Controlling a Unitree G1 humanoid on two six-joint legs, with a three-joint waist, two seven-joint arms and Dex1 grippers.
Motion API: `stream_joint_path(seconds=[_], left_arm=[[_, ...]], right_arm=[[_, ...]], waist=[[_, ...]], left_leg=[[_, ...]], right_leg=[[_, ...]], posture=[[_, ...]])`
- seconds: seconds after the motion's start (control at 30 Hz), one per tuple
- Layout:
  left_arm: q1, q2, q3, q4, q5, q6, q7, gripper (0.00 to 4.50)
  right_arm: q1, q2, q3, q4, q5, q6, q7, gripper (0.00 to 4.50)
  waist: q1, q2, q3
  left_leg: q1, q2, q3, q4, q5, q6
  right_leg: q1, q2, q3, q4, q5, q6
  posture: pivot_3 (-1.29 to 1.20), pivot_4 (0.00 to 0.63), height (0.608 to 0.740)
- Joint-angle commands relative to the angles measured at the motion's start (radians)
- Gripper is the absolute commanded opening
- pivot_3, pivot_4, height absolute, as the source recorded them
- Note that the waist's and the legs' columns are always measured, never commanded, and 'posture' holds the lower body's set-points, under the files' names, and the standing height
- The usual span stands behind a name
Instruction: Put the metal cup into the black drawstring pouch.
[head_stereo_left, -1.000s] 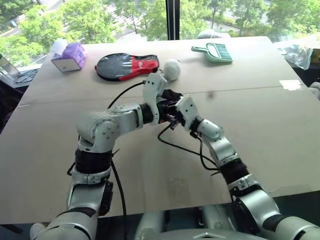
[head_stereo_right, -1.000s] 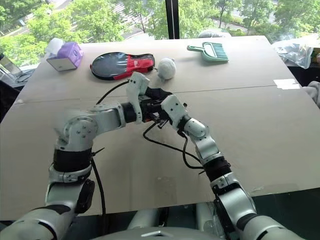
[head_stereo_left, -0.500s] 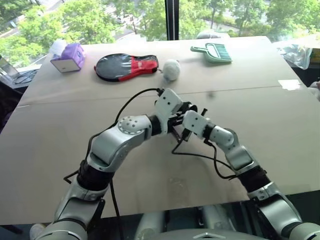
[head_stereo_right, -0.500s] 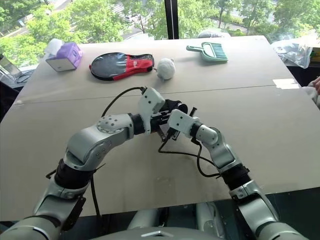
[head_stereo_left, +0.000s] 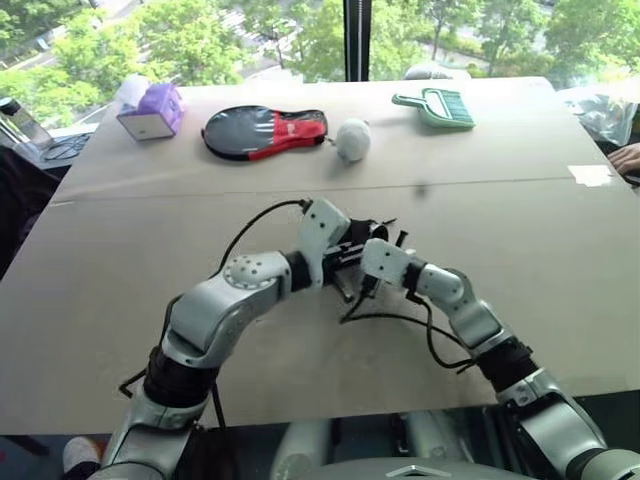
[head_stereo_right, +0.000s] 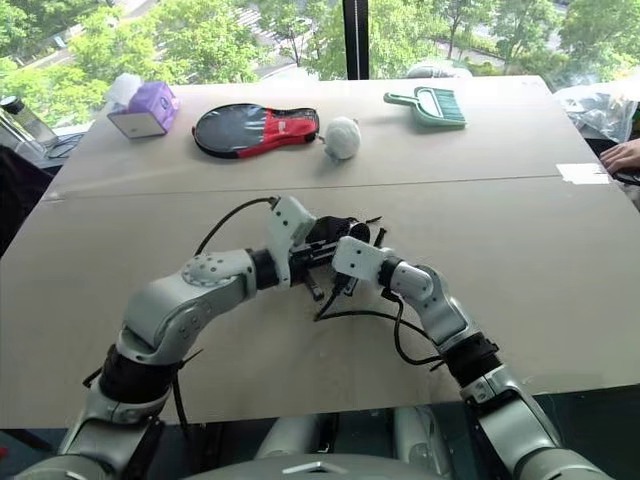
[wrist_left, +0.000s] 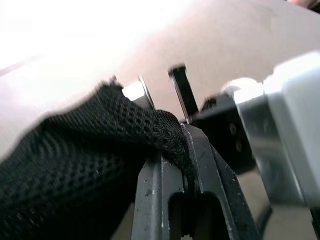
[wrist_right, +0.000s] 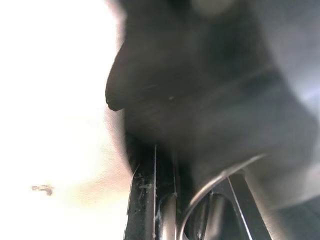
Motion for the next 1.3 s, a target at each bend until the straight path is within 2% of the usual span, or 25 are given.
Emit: stream_joint_path(seconds=[0.03,0.2,0.43,0.6,0.67,0.73,0.83,0.97,1.07,1.13,1.23,1.3], left_arm=[[-0.049,0.033,0.065,0.107,0.082,-0.035,0.016,0.00],[-0.070,0.023,0.069,0.143,0.085,-0.014,-0.043,0.00],[-0.052,-0.058,0.201,0.070,-0.093,0.175,-0.077,0.00],[-0.143,-0.023,0.319,0.180,-0.258,0.385,-0.155,0.00],[-0.206,0.007,0.345,0.261,-0.337,0.501,-0.225,0.00],[-0.258,0.039,0.349,0.328,-0.392,0.585,-0.295,0.00],[-0.332,0.093,0.271,0.449,-0.384,0.585,-0.422,0.00],[-0.382,0.168,-0.032,0.574,-0.178,0.369,-0.623,0.00],[-0.421,0.131,-0.195,0.718,0.025,0.127,-0.666,0.00],[-0.445,0.084,-0.242,0.798,0.111,0.000,-0.669,0.00],[-0.448,0.038,-0.321,0.889,0.307,-0.336,-0.621,0.00],[-0.444,0.017,-0.329,0.926,0.387,-0.501,-0.580,0.00]], right_arm=[[0.011,0.019,-0.026,-0.113,0.102,0.050,0.057,0.08],[0.008,0.039,-0.042,-0.136,0.126,0.103,0.044,0.08],[-0.005,0.104,-0.096,-0.057,0.170,0.169,-0.010,0.08],[0.087,0.065,-0.199,-0.242,0.336,0.360,0.032,0.08],[0.146,0.012,-0.246,-0.368,0.421,0.461,0.059,0.08],[0.190,-0.030,-0.273,-0.459,0.476,0.534,0.070,0.08],[0.269,-0.077,-0.326,-0.589,0.565,0.616,0.064,0.08],[0.311,-0.073,-0.374,-0.625,0.599,0.670,-0.010,0.08],[0.321,-0.080,-0.327,-0.632,0.546,0.659,-0.041,0.08],[0.320,-0.078,-0.287,-0.632,0.514,0.649,-0.060,0.08],[0.303,-0.062,-0.246,-0.611,0.479,0.637,-0.087,0.08],[0.285,-0.064,-0.214,-0.592,0.434,0.618,-0.100,0.08]], waist=[[-0.012,0.000,0.000],[-0.008,0.000,0.000],[-0.003,0.000,0.000],[0.003,0.000,0.000],[0.004,0.000,0.000],[0.005,0.000,0.000],[0.002,0.000,0.000],[0.000,0.001,0.000],[0.004,0.001,0.000],[0.006,0.001,0.000],[0.006,0.001,0.000],[0.007,0.001,0.000]], left_leg=[[0.001,0.000,-0.001,-0.002,0.000,0.000],[-0.002,-0.002,-0.005,0.000,0.000,0.000],[-0.002,-0.002,-0.007,-0.001,0.000,0.000],[-0.002,-0.003,-0.008,0.000,0.000,0.000],[-0.003,-0.003,-0.009,0.000,0.000,0.000],[-0.004,-0.004,-0.010,0.001,0.000,0.000],[-0.003,-0.004,-0.010,0.000,0.000,0.000],[-0.002,-0.005,-0.012,-0.001,0.000,-0.001],[-0.001,-0.007,-0.012,-0.001,0.000,-0.001],[-0.002,-0.007,-0.012,-0.001,0.000,-0.001],[-0.004,-0.007,-0.013,0.000,0.000,-0.001],[-0.004,-0.007,-0.013,0.000,0.000,-0.001]], right_leg=[[-0.001,0.003,0.001,0.000,0.000,0.000],[-0.002,0.000,0.001,-0.001,0.000,0.000],[-0.002,0.000,0.000,0.000,0.000,0.000],[-0.002,0.000,-0.001,0.000,0.000,0.000],[-0.002,-0.001,-0.002,-0.001,0.000,0.000],[-0.002,-0.001,-0.003,-0.001,0.000,0.000],[-0.002,-0.001,-0.002,-0.001,0.000,0.000],[-0.002,0.000,-0.002,0.000,0.000,-0.001],[-0.001,-0.001,0.000,0.000,0.000,-0.001],[-0.002,-0.001,0.000,0.000,0.000,-0.001],[-0.003,-0.001,-0.001,-0.001,0.000,-0.001],[-0.003,-0.002,-0.001,-0.001,0.000,-0.001]], posture=[[0.00,0.150,0.740],[0.00,0.150,0.740],[0.00,0.150,0.740],[0.00,0.150,0.740],[0.00,0.150,0.740],[0.00,0.150,0.740],[0.00,0.150,0.740],[0.00,0.150,0.740],[0.00,0.150,0.740],[0.00,0.150,0.740],[0.00,0.150,0.740],[0.00,0.150,0.740]])
